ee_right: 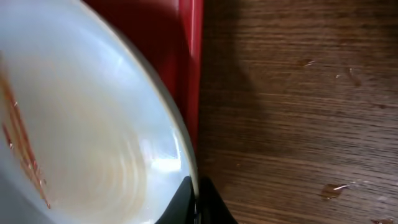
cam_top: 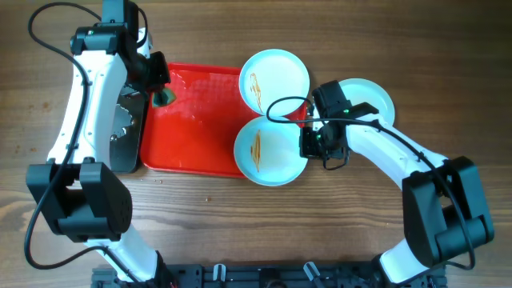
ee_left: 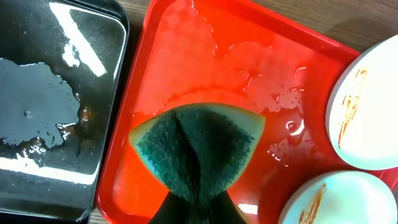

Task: Clean dirty plates on tray and stack at the side
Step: 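Grasp the left plate rim with the right gripper and pull it center, then scrub the held plate with the sponge in the left gripper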

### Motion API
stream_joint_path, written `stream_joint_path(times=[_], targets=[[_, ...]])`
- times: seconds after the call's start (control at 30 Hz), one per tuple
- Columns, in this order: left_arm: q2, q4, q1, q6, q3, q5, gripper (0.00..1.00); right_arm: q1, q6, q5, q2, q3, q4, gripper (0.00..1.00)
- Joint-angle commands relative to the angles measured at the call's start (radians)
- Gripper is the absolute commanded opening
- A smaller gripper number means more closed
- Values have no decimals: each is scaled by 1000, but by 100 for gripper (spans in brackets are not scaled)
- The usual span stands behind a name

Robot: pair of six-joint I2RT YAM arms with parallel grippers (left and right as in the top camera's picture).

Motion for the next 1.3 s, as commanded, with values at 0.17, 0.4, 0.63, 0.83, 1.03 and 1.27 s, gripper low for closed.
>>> stream_joint_path(times=[0.17,0.4,0.63,0.83,1.03,1.27], targets=[[10,10,-1,20,-8,16,4,136,241,-31,-43,182,85,4],[10,15,-1,20,-8,16,4,362,508,240,146,180,282,4],[10,15,-1,19,-10,31,4,302,407,98,193,203,337,40],[10,27,-2,20,-67,76,4,267,399,-104,305,218,396,35],[10,154,-24,21,-270,79,4,267,423,-103,324,222,406,9],[10,589,-167,25,-611,6,4,267,417,-103,324,222,403,5]])
